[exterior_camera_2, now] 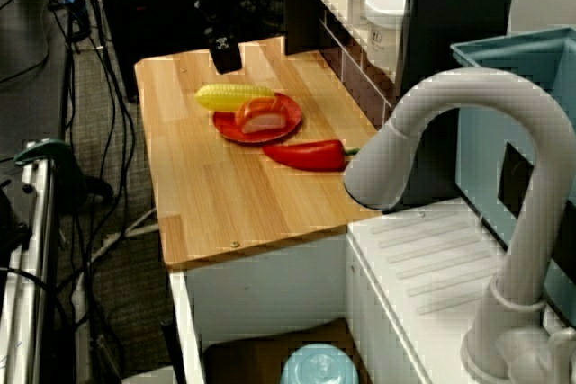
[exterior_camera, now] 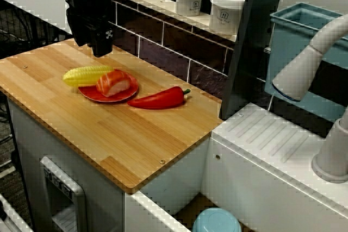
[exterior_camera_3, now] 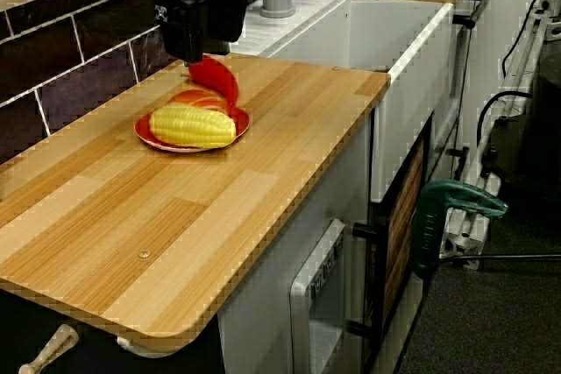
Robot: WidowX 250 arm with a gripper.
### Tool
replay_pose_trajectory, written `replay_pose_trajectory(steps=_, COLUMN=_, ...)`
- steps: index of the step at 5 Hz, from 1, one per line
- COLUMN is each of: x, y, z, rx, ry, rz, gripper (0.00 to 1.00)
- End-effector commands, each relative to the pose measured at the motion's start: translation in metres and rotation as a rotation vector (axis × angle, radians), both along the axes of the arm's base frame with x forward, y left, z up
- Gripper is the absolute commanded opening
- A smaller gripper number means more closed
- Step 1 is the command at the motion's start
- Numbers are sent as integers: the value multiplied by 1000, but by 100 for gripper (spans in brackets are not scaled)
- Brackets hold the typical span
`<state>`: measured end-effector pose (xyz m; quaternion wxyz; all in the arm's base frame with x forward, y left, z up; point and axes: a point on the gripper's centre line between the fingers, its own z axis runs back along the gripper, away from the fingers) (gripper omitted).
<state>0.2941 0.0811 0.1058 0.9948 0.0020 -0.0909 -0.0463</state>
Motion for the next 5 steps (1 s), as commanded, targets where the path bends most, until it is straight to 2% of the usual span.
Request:
replay_pose_trajectory(steps=1, x=0, y=0, z=0, rx=0, ry=0, rz=0, gripper=100)
replay_pose_trajectory(steps=2, x=-3, y=5, z=-8, rx=69, ry=-52, rz=-45, gripper=100)
replay_pose_trajectory(steps=4, x=7, y=31, z=-12, rx=112, ry=-54, rz=-21, gripper=100)
replay_pose_trajectory(steps=5, x=7, y=40, z=-17, rx=114, ry=-63, rz=11, gripper=100)
